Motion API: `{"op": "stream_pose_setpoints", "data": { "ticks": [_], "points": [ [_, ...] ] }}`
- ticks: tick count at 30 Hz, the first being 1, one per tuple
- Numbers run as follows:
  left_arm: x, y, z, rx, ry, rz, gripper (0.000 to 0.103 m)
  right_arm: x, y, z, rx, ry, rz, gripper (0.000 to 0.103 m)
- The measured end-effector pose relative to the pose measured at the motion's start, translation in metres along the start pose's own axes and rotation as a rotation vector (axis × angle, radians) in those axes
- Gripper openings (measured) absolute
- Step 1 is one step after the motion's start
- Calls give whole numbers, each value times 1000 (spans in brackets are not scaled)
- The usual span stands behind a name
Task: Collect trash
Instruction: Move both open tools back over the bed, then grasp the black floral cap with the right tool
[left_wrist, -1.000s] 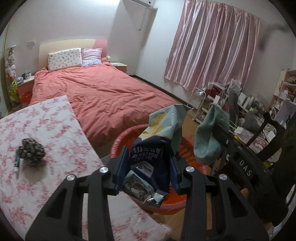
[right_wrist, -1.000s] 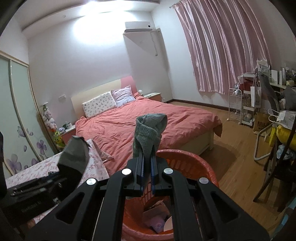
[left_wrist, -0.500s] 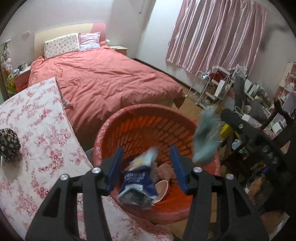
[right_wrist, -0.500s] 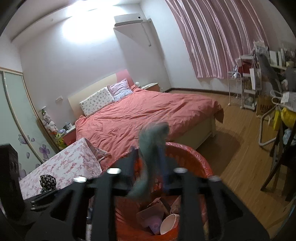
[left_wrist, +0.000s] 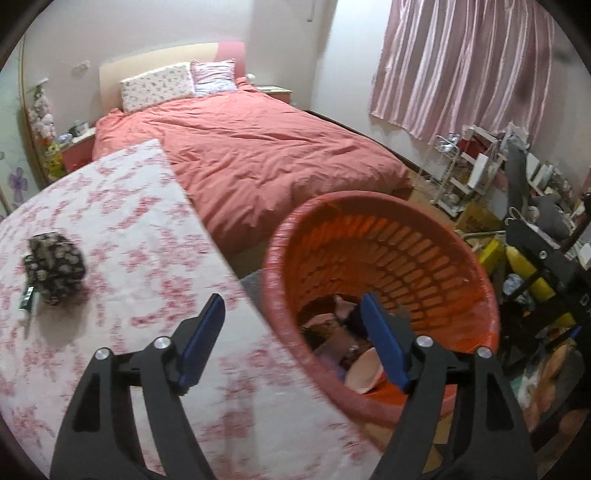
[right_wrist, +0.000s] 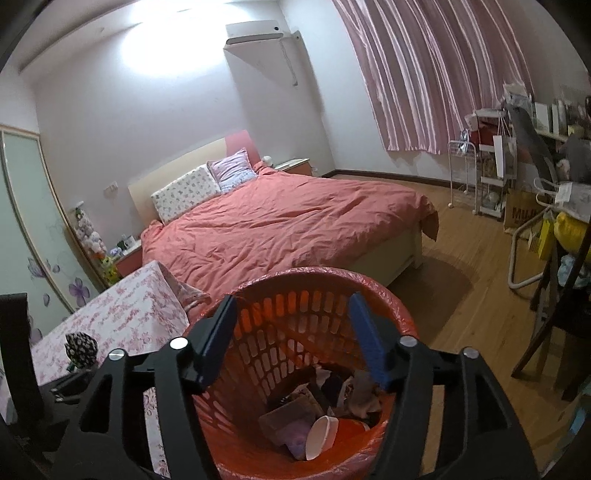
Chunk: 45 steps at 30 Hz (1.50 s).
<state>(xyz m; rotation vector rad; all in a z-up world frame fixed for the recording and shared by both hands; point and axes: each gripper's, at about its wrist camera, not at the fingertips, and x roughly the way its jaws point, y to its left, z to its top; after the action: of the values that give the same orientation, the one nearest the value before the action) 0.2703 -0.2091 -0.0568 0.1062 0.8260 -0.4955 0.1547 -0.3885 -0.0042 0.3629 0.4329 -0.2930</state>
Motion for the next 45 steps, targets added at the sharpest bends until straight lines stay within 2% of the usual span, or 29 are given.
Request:
{"op": "stream_pose_setpoints", "data": {
  "ticks": [5, 7, 13, 18, 24, 32, 38, 39, 42, 45],
  "points": [
    [-17, 31, -8, -22, -20, 59, 85, -1, 18, 1, -61, 7, 11, 89],
    [-24, 45, -11, -34, -31, 87, 86, -3, 25, 1, -72, 6, 21, 91],
    [-51, 103, -23, -98, -53, 180, 91, -2, 67, -5, -146, 56, 111, 93],
    [-79, 162, -32, -181, -74, 297, 97, 3, 115, -12, -187, 109, 202, 93],
    [-105, 222, -39, -268, -101, 377, 99, 15, 178, -23, -267, 169, 289, 93],
    [-122, 273, -49, -351, -120, 401, 99, 53, 253, -45, -357, 266, 335, 93],
    [-128, 297, -53, -386, -124, 417, 99, 82, 284, -56, -369, 328, 331, 92],
    [-128, 300, -54, -392, -122, 417, 99, 86, 285, -57, -369, 342, 331, 92],
    [-125, 305, -55, -401, -118, 408, 99, 98, 290, -65, -375, 405, 331, 81],
    [-121, 305, -55, -397, -115, 392, 98, 102, 288, -75, -404, 454, 313, 55]
  ]
}}
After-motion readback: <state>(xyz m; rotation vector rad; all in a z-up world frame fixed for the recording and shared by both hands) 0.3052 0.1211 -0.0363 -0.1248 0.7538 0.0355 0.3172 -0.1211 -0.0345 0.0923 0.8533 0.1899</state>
